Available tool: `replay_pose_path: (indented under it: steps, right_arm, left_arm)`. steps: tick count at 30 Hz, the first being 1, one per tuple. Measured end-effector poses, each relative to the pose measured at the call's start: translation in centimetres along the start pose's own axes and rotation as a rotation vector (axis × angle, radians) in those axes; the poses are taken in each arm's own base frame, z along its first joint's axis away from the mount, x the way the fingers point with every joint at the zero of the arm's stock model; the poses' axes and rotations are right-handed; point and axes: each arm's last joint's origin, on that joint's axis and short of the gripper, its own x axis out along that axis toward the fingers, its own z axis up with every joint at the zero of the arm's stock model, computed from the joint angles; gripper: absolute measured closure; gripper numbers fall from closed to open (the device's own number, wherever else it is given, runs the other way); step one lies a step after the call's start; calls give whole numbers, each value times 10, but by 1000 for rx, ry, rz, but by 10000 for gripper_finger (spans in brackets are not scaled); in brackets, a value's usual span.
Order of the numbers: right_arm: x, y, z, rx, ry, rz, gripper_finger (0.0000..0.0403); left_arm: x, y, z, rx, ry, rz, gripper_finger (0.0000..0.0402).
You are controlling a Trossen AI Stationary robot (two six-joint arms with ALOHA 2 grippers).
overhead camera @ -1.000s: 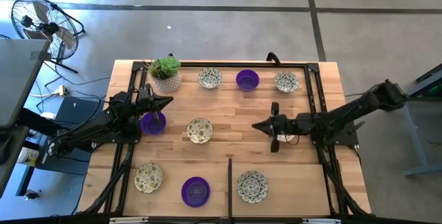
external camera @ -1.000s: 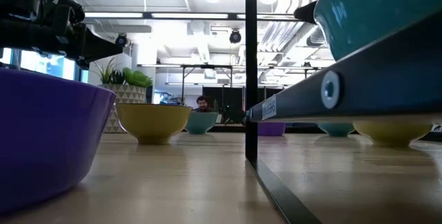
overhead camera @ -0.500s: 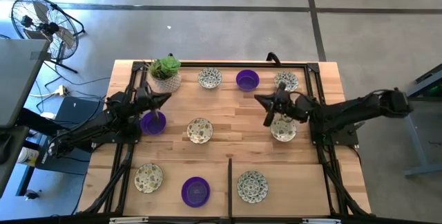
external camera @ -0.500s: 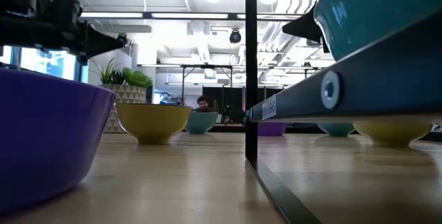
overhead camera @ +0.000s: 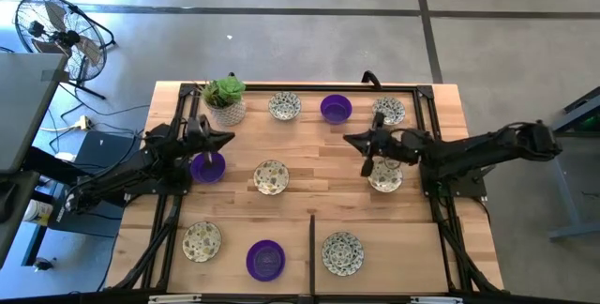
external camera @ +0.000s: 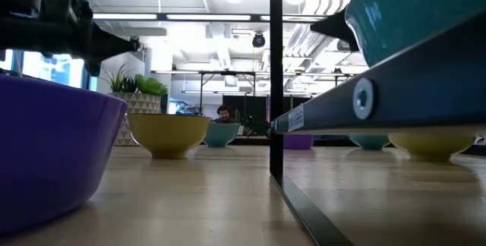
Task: Pick & Place Mini bowls
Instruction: Put the top left yellow patterned bowl on the shelf
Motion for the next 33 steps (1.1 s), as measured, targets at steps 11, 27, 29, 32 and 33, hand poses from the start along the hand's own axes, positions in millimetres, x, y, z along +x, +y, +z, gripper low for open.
replay_pose_path:
  steps: [11, 27, 29, 32, 33]
  right_arm:
    - [-4, 2, 6, 55, -29, 19, 403]
    - [-4, 3, 5, 38, -24, 19, 403]
    - [-4, 3, 5, 38, -21, 19, 403]
    - [-4, 3, 4, 39, -6, 19, 403]
    - [-4, 3, 3, 39, -1, 19, 403]
  left_arm:
    - [3, -2, -2, -72, 173, -54, 401]
    - [13, 6, -17, -29, 351, 18, 401]
    - [14, 5, -13, -31, 369, 40, 401]
    - [16, 2, 1, -32, 384, 66, 401]
    - [17, 1, 6, -34, 390, 74, 401]
